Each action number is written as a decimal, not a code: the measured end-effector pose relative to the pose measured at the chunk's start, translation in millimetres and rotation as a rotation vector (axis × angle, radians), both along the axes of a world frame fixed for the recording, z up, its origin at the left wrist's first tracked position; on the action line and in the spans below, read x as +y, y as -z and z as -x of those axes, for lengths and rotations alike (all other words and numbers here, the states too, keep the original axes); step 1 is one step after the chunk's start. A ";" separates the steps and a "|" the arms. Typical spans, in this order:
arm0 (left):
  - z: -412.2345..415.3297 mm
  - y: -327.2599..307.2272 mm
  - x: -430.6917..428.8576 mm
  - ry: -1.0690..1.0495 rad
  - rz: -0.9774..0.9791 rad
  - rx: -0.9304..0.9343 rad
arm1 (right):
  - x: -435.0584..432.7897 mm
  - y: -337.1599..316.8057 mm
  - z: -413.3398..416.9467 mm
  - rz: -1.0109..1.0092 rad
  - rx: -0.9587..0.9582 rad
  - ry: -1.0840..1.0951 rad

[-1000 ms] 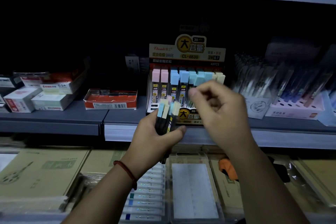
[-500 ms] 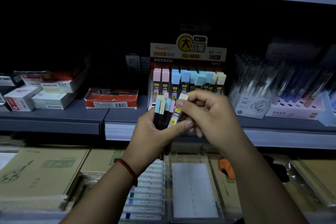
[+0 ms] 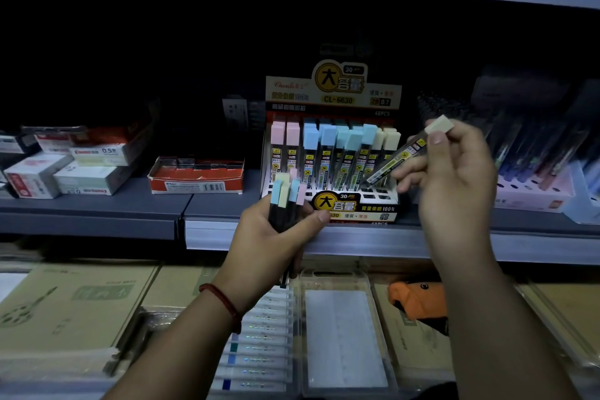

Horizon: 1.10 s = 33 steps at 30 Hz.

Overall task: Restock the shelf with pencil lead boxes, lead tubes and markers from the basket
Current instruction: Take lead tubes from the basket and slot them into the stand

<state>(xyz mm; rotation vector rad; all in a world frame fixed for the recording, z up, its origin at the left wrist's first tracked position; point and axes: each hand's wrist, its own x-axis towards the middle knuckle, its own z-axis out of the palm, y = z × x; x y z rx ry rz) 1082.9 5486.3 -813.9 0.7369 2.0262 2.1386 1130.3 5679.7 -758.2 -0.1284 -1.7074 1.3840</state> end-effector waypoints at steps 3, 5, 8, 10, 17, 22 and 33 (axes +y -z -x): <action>-0.3 2.4 1.9 0.013 0.031 0.011 | -0.6 4.3 0.3 -0.142 -0.054 0.025; -0.8 3.2 3.0 0.025 0.053 0.017 | -0.5 4.0 1.3 -0.209 -0.077 0.018; -2.3 2.9 4.2 0.041 0.067 0.016 | 2.4 3.6 3.8 -0.265 -0.116 -0.013; -2.9 2.8 4.9 0.053 0.067 0.012 | 6.2 4.4 6.1 -0.302 -0.150 -0.021; -2.6 4.1 5.8 0.096 0.090 0.001 | 5.5 11.9 10.6 -0.421 -0.228 0.090; -2.1 3.4 6.3 0.103 0.086 -0.013 | 2.7 12.1 11.0 -0.484 -0.118 0.187; -5.2 -1.9 7.8 0.054 0.020 -0.019 | -40.7 -1.1 -3.7 -0.632 -0.053 -0.107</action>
